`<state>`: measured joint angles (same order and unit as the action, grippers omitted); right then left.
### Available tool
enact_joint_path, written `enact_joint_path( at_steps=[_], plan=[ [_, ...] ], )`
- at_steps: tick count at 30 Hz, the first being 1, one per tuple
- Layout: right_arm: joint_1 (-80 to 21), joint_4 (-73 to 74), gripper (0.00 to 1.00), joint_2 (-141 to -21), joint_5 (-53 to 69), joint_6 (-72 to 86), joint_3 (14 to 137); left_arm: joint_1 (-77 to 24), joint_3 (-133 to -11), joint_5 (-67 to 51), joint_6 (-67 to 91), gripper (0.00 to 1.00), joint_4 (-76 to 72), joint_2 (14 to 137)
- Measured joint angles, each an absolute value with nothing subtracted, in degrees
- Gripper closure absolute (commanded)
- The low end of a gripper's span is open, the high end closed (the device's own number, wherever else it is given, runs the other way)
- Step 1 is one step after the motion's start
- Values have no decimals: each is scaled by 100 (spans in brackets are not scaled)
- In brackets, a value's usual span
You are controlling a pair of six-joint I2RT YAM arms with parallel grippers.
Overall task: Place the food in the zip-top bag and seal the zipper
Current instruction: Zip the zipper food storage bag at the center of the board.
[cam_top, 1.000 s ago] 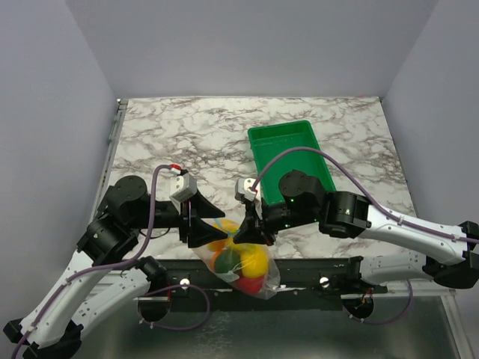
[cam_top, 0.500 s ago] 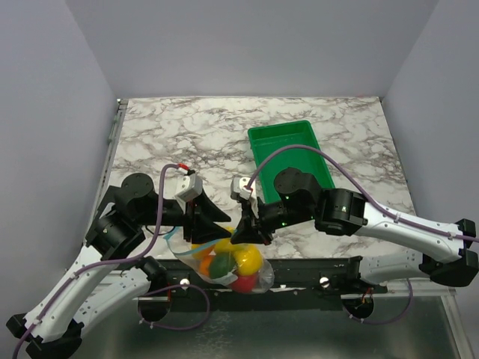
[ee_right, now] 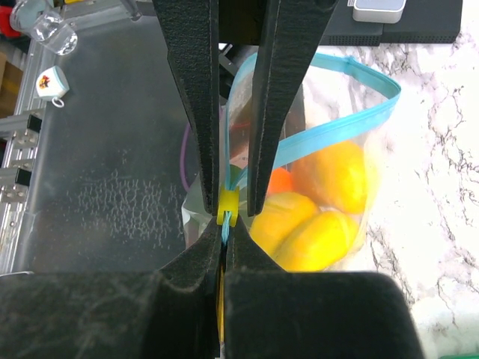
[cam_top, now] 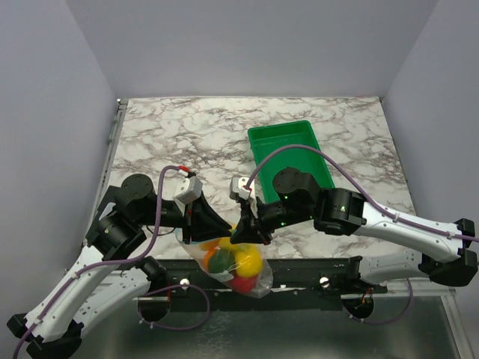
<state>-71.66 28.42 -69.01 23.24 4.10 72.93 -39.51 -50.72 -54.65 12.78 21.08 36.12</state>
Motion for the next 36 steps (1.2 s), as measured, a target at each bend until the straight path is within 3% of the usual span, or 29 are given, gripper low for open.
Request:
enact_joint_path(
  at_steps=[8,22,36],
  plan=[
    [-7166,2847,99,-6912,2322,419,7299,-3951,-5024,-5588,1345,100,1990,3607],
    [-7170,2851,99,-6842,2158,443,7299,-3951,-4888,-5581,1417,100,1761,3496],
    [-7175,2687,99,-6012,1726,432,7037,-3962,-4866,-5439,1457,100,1472,3496]
  ],
)
